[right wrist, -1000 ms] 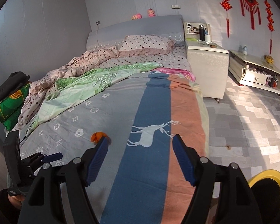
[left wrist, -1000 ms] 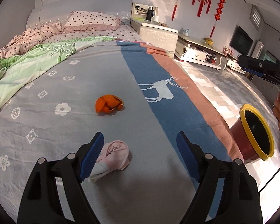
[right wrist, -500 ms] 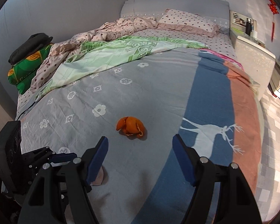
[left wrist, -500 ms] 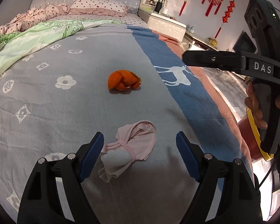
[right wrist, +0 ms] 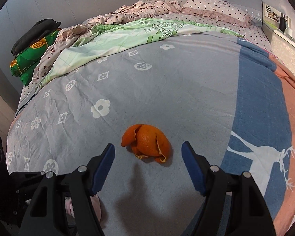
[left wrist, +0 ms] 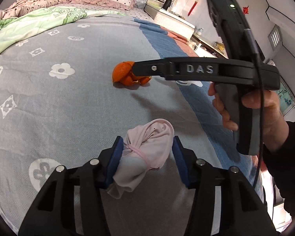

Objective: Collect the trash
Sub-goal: 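Grasp the pink cloth with the left tool while the right tool reaches the orange peel, then grasp the orange peel with the right tool while the left tool holds the pink cloth, then lift the pink cloth and orange peel and carry them over the yellow bin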

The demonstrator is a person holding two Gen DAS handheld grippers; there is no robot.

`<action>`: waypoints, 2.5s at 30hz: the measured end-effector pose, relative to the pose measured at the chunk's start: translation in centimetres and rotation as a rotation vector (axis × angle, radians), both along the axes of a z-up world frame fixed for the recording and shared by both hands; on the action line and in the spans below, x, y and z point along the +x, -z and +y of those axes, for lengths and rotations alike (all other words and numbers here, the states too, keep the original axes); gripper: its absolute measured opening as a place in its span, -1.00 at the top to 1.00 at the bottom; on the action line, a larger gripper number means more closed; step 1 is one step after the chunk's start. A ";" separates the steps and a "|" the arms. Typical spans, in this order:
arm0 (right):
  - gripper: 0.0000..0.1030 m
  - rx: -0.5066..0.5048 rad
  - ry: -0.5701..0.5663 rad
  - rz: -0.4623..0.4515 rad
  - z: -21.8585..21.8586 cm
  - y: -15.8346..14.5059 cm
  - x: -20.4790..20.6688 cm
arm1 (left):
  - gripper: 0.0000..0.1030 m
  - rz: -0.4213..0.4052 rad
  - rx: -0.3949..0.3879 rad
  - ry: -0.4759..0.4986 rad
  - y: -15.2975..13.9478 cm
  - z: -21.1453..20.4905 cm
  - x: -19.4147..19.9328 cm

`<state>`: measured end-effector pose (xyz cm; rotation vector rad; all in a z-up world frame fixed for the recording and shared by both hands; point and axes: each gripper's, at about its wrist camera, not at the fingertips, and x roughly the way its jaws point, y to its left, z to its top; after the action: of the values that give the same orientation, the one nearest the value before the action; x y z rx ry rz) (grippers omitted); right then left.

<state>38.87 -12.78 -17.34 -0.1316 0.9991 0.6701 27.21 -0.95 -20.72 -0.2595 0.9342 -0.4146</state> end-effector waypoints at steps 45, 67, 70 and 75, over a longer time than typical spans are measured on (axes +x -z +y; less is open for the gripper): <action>0.68 0.132 0.263 -0.253 -12.4 -15.9 -11.4 | 0.43 -0.207 0.067 -0.008 -11.6 -3.6 -6.3; 0.68 0.173 0.648 -0.443 -33.7 -24.8 -23.5 | 0.43 -0.342 0.043 0.177 -22.4 -19.6 -8.4; 0.68 0.165 0.700 -0.450 -36.7 -24.8 -24.8 | 0.43 -0.346 0.043 0.212 -23.0 -22.4 -8.5; 0.67 0.159 0.790 -0.444 -41.6 -23.9 -26.9 | 0.43 -0.348 0.039 0.276 -23.7 -27.7 -8.6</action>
<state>11.93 -54.34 6.53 0.2417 0.4944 -0.0176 18.58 -28.65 3.03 -0.0186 0.6349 -0.6721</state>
